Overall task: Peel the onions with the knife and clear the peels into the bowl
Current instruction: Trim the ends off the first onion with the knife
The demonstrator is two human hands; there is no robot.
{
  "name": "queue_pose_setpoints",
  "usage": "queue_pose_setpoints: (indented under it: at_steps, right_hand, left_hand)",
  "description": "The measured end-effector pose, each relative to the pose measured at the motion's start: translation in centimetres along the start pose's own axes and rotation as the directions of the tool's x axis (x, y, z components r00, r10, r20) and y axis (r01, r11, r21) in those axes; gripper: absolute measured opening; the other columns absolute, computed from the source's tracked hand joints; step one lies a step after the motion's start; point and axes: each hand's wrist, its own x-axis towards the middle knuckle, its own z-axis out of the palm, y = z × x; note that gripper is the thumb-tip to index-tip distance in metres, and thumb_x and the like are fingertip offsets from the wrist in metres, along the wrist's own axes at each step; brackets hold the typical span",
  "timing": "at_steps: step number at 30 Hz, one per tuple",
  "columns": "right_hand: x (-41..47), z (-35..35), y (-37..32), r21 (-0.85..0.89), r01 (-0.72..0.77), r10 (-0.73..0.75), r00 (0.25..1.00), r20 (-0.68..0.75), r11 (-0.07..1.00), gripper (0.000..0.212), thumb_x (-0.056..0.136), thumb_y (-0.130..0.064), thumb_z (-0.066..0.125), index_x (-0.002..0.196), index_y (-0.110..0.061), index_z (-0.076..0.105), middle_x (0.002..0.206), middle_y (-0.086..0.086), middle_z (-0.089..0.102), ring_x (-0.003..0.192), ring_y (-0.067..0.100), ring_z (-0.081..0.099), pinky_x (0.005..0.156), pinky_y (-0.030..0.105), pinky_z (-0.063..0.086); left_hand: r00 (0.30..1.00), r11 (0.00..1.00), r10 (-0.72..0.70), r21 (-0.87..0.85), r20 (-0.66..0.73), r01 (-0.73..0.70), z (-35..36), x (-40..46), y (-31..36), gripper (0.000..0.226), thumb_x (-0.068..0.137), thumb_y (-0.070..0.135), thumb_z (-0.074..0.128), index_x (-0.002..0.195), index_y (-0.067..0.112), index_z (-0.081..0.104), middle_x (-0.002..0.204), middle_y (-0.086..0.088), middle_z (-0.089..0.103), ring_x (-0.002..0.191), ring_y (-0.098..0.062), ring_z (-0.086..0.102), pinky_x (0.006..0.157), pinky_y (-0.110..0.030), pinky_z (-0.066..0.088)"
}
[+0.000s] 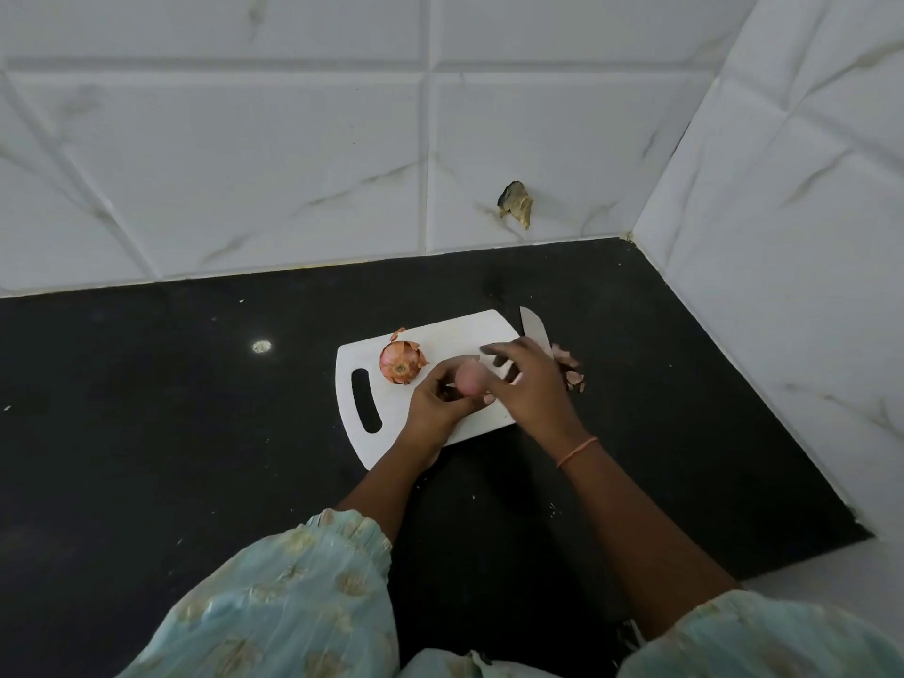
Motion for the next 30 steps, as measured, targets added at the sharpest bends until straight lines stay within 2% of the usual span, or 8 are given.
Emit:
queue_pose_setpoints:
  at_steps: [7,13,18,20,22,26,28,30]
  right_hand:
    - [0.9,1.4,0.0,0.008,-0.046,0.047,0.998,-0.030,0.999,0.006,0.088,-0.011,0.068,0.093,-0.010,0.068,0.093,0.001,0.066,0.086,0.013,0.060,0.074,0.020,0.048]
    - [0.8,-0.7,2.4,0.239,-0.333,0.363,0.927,-0.095,0.912,0.014,0.094,-0.015,0.063,0.100,-0.004,0.069,0.095,0.009,0.070,0.072,0.016,0.067,0.063,0.027,0.052]
    - [0.0,-4.0,5.3,-0.012,-0.365,0.338,0.875,-0.347,0.931,0.021,0.094,-0.009,0.059,0.108,-0.006,0.073,0.106,0.005,0.066,0.100,0.022,0.059,0.091,0.038,0.050]
    - [-0.3,-4.4,5.7,-0.230,-0.369,0.272,0.890,-0.366,0.900,0.027,0.096,-0.010,0.055,0.119,-0.006,0.068,0.121,0.014,0.057,0.113,0.029,0.048,0.094,0.041,0.045]
    - [-0.8,-4.2,5.0,-0.216,-0.244,0.141,0.904,-0.404,0.945,0.023,0.094,-0.011,0.058,0.115,-0.010,0.069,0.120,0.008,0.054,0.111,0.018,0.047,0.093,0.038,0.048]
    - [-1.5,-1.8,2.4,0.024,0.087,-0.082,0.987,-0.139,0.996,0.037,0.090,-0.022,0.070,0.126,-0.020,0.061,0.118,-0.009,0.055,0.088,0.005,0.058,0.081,0.016,0.049]
    - [-1.4,-0.2,1.7,0.097,0.133,-0.140,0.987,0.076,0.986,0.047,0.089,-0.020,0.071,0.134,-0.024,0.057,0.130,-0.010,0.055,0.106,0.005,0.059,0.092,0.018,0.048]
    - [-1.2,1.1,1.5,0.099,0.136,-0.149,0.979,0.137,0.986,0.043,0.091,-0.015,0.067,0.132,-0.024,0.060,0.131,-0.009,0.056,0.119,0.002,0.053,0.098,0.020,0.045]
  left_hand:
    - [0.999,0.994,0.032,0.101,-0.009,-0.031,0.4,0.0,-0.2,0.047,0.079,0.007,0.081,0.119,0.023,0.063,0.117,0.003,0.066,0.111,-0.018,0.062,0.088,-0.025,0.055]
    - [0.996,0.998,-0.056,-0.003,-0.068,0.055,0.1,0.1,-0.2,0.049,0.080,0.014,0.082,0.124,0.017,0.060,0.118,-0.006,0.066,0.092,-0.009,0.066,0.075,-0.022,0.054]
    - [0.990,0.989,-0.128,-0.077,-0.055,0.124,0.2,0.3,0.0,0.046,0.092,0.022,0.070,0.128,0.005,0.049,0.109,-0.017,0.072,0.077,-0.019,0.068,0.070,-0.026,0.055]
    - [0.991,0.989,-0.133,-0.062,-0.024,0.132,0.3,0.3,0.2,0.041,0.097,0.028,0.063,0.126,0.003,0.049,0.107,-0.016,0.073,0.076,-0.020,0.068,0.069,-0.026,0.055]
    - [0.989,0.989,-0.146,-0.034,-0.010,0.146,0.4,0.5,0.0,0.039,0.100,0.034,0.056,0.125,0.004,0.050,0.106,-0.016,0.073,0.074,-0.021,0.067,0.068,-0.027,0.054]
    - [0.989,0.990,-0.144,-0.001,-0.018,0.144,0.4,0.7,-0.3,0.053,0.100,0.050,0.049,0.125,0.003,0.051,0.100,-0.016,0.071,0.073,-0.026,0.066,0.068,-0.033,0.053]
    - [0.994,0.994,-0.106,0.038,-0.013,0.106,0.5,0.4,0.0,0.043,0.104,0.045,0.043,0.124,0.008,0.052,0.091,-0.011,0.068,0.072,-0.023,0.066,0.067,-0.032,0.054]
    - [0.997,0.996,-0.072,0.053,-0.008,0.072,0.7,0.2,0.3,0.035,0.107,0.037,0.038,0.121,0.009,0.054,0.088,-0.009,0.065,0.071,-0.018,0.065,0.064,-0.030,0.054]
